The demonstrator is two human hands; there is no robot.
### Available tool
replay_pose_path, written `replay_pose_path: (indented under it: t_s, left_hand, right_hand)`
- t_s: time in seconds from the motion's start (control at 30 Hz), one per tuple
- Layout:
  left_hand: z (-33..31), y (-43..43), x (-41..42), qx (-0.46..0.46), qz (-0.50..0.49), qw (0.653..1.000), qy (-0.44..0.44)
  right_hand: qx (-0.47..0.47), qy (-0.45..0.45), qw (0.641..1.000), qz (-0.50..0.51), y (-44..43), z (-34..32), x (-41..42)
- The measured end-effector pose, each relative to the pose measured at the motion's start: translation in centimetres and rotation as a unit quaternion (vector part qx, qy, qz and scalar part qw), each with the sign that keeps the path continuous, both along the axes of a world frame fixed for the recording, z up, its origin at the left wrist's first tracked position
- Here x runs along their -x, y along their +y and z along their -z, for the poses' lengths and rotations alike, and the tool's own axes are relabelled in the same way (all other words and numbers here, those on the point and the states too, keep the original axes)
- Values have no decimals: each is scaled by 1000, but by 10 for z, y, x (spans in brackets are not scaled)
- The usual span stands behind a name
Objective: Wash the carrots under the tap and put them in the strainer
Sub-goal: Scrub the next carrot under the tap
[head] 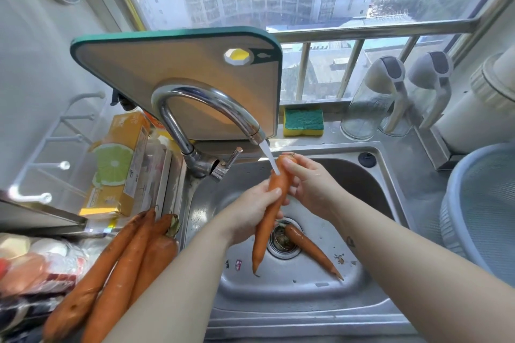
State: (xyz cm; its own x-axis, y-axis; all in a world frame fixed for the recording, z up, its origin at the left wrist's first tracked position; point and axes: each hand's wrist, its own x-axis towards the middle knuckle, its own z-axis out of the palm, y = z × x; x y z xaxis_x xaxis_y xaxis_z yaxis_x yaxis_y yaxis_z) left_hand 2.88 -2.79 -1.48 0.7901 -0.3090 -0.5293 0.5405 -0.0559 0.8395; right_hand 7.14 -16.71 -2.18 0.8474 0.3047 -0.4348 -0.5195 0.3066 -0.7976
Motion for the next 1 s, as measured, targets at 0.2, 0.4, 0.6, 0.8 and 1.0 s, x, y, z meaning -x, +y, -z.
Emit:
replay_pose_path:
  t_s: [0.2,0.4,0.6,0.8,1.0]
  left_hand:
    - [-2,-2,0,-52,2,998,-39]
    - [-2,0,-2,-27,21,999,-11]
    - [-2,-1,1,-1,11,1000,-12]
    - [4,-7,0,-105,-31,991,-79]
    - [3,-1,8,23,-97,993,62]
  right_hand:
    - [5,-10,1000,14,2,1,0]
    - [7,-8,1000,10,-1,3,-1]
    - [10,-12,1000,4,-2,2,-1]
    - [21,-37,999,7,2,-2,-3]
    - [-9,-29,997,-70,-10,-1,6]
